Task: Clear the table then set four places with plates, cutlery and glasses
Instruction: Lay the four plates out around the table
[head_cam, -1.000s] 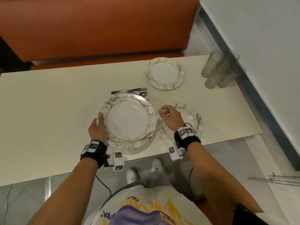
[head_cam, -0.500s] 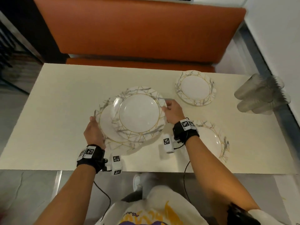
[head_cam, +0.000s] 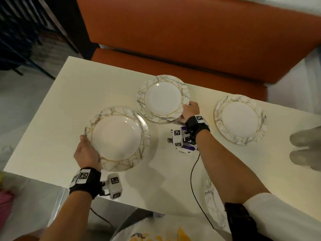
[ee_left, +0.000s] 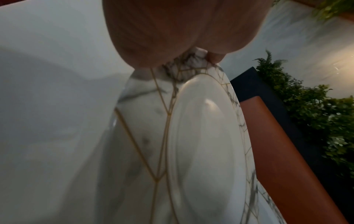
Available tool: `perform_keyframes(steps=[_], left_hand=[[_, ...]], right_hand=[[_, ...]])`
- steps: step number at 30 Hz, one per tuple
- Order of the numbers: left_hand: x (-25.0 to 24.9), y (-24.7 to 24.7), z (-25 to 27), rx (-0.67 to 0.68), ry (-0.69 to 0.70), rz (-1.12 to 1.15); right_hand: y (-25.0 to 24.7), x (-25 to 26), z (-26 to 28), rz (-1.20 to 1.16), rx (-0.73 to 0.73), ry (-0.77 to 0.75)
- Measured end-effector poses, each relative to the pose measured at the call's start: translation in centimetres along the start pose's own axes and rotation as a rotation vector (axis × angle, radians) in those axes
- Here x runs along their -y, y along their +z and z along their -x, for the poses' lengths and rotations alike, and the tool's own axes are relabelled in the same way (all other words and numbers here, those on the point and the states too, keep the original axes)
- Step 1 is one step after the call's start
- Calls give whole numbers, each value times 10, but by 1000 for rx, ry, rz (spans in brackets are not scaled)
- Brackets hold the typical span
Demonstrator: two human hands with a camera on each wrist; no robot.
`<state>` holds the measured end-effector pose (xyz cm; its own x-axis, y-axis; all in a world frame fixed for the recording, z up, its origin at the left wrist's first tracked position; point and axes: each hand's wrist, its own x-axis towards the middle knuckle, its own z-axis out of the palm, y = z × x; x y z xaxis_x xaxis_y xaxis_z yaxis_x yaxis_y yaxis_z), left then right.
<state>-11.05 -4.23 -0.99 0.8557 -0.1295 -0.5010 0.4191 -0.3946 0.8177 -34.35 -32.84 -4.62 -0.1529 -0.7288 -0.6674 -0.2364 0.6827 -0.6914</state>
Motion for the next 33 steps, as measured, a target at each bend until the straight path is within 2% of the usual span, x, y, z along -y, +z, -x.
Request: perform_keyframes(steps=[2, 5, 11, 16, 21, 25, 29, 33], left_hand=[[1, 3, -3, -19, -26, 27], [-1, 7, -3, -34, -57, 51], [-11, 17, 0, -17, -32, 111], [-9, 23, 1, -18, -34, 120], [-5, 26, 4, 12, 19, 123], [-3, 26, 4, 25, 0, 148], [-2, 22, 5, 46, 17, 143], [2, 19, 8, 113, 13, 84]], right_hand=[[16, -2, -11, 32, 13, 25], [37, -5, -27, 124, 25, -24], [55, 2, -16, 310, 62, -89], [59, 4, -13, 310, 29, -140], [56, 10, -6, 365, 107, -168], [52, 8, -13, 389, 82, -158], [22, 12, 10, 416, -13, -336], [8, -14, 48, 375, 96, -516]])
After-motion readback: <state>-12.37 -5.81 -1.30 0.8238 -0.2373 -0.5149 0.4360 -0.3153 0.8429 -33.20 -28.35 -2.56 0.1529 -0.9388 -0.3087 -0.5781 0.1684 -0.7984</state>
